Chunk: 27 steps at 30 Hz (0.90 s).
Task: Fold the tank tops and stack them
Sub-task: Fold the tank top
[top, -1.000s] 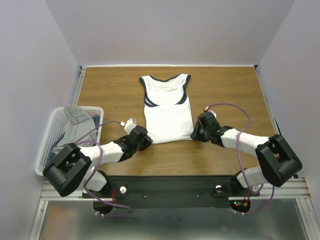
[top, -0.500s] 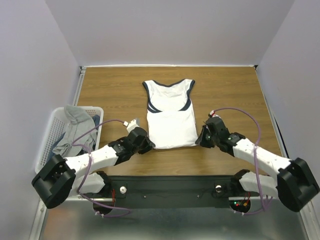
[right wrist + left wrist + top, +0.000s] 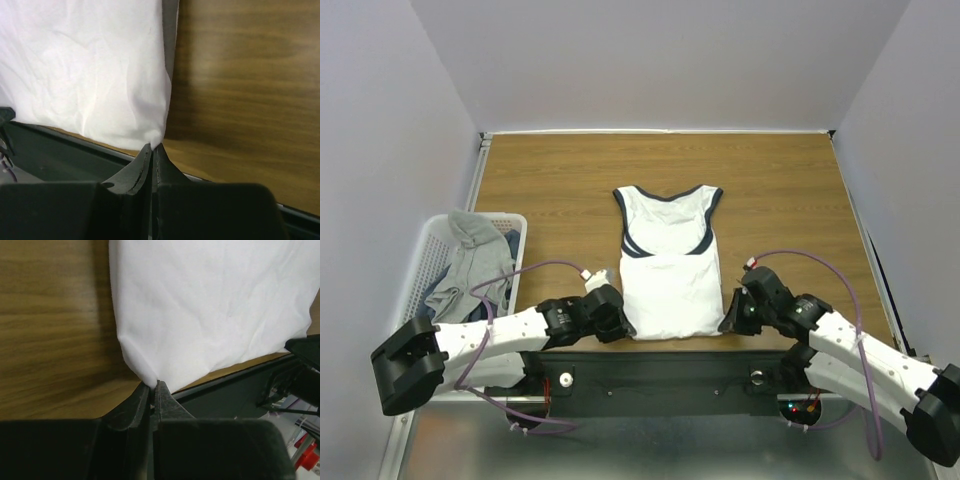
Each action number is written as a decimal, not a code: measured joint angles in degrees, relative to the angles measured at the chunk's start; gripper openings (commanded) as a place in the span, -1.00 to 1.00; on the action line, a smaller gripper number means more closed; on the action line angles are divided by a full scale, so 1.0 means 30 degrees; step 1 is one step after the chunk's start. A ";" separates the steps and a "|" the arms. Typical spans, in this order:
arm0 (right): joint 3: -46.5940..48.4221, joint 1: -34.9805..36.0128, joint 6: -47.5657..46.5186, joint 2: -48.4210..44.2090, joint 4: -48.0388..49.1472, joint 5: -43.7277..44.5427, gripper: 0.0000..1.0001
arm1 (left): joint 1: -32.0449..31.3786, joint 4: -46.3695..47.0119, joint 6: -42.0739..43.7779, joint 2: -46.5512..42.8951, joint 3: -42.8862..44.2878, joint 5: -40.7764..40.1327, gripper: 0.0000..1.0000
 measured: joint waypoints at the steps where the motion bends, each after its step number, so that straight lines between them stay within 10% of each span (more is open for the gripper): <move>1: -0.0175 0.0080 0.0138 -0.0219 -0.0211 -0.0095 -0.93 | -0.0240 -0.0109 -0.0160 -0.0109 -0.0219 0.0087 -1.00; 3: -0.0430 0.0277 0.0401 -0.0590 -0.0678 -0.0299 -0.84 | -0.0583 -0.0393 -0.0466 -0.0299 -0.0648 0.0226 -0.97; 7: -0.0328 0.0291 0.0576 -0.0561 -0.1129 -0.0401 -0.02 | -0.0678 -0.0780 -0.0583 -0.0794 -0.0925 0.0444 -0.39; 11: 0.0954 0.0291 0.0466 -0.0204 -0.1967 0.0437 0.25 | -0.0707 -0.1508 -0.0124 -0.2127 -0.0685 0.0313 -0.08; 20: 0.7970 -0.0066 -0.0226 0.5049 -0.1333 0.5807 0.20 | -0.0335 -0.3512 0.2215 -0.3111 0.3956 -0.1406 -0.03; 27: 1.1839 -0.6149 -0.2324 1.2174 0.2907 0.5537 0.10 | 0.4772 0.0780 0.6164 0.2710 0.8451 -0.0663 -0.20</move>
